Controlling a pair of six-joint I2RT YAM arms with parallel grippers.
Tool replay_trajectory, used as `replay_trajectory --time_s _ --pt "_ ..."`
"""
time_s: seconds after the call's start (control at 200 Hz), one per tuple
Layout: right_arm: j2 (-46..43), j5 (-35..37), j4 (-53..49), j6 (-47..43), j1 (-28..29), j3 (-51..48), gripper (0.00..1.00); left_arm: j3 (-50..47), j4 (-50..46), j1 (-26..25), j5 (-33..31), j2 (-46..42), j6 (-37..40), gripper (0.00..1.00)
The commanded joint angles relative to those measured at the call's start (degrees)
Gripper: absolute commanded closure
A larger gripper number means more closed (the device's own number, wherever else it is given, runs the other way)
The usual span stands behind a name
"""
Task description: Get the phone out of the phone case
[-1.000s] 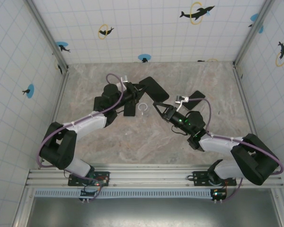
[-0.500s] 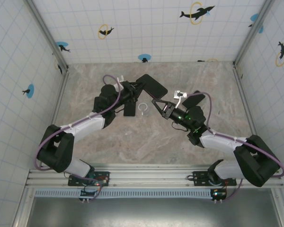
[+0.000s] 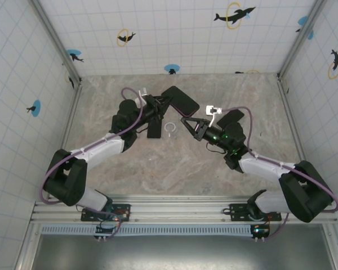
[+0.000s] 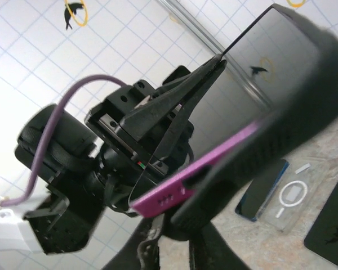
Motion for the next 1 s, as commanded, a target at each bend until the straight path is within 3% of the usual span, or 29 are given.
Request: replay_trajectory --time_s 0.0,0.185,0.31,0.46,0.586,0.741,0.871,0.996 --pt "-0.9 -1.6 -6.9 -3.2 -2.4 1.1 0.75 5.4 0.2 0.2 7.0 -3.1 6.4 1.00" --pt "-5.0 -10.1 -18.6 -14.4 -5.8 3.0 0.56 6.8 -1.5 3.6 14.1 -2.1 14.9 1.00" --pt "-8.6 -16.2 -28.4 -23.9 -9.5 4.6 0.47 11.6 -4.1 5.2 20.9 -2.0 25.9 1.00" --pt "-9.0 -28.5 -36.2 -31.4 -14.2 8.7 0.47 17.7 -9.7 5.5 30.1 -0.6 38.0 1.00" --pt "-8.3 -34.0 -50.0 -45.4 -14.4 15.4 0.47 18.1 -13.1 5.5 32.5 -1.9 48.6 1.00" --pt "-6.9 -32.5 -68.0 -64.0 -14.2 22.8 0.51 18.1 -14.2 5.5 35.4 -2.7 57.8 1.00" --pt "-5.2 -32.4 -73.9 -71.6 -13.6 26.8 0.55 18.3 -13.7 5.5 38.5 -2.4 60.9 1.00" --pt "-3.0 -26.1 -79.0 -79.2 -11.0 30.0 0.60 19.0 -13.8 5.5 41.1 -2.0 61.3 1.00"
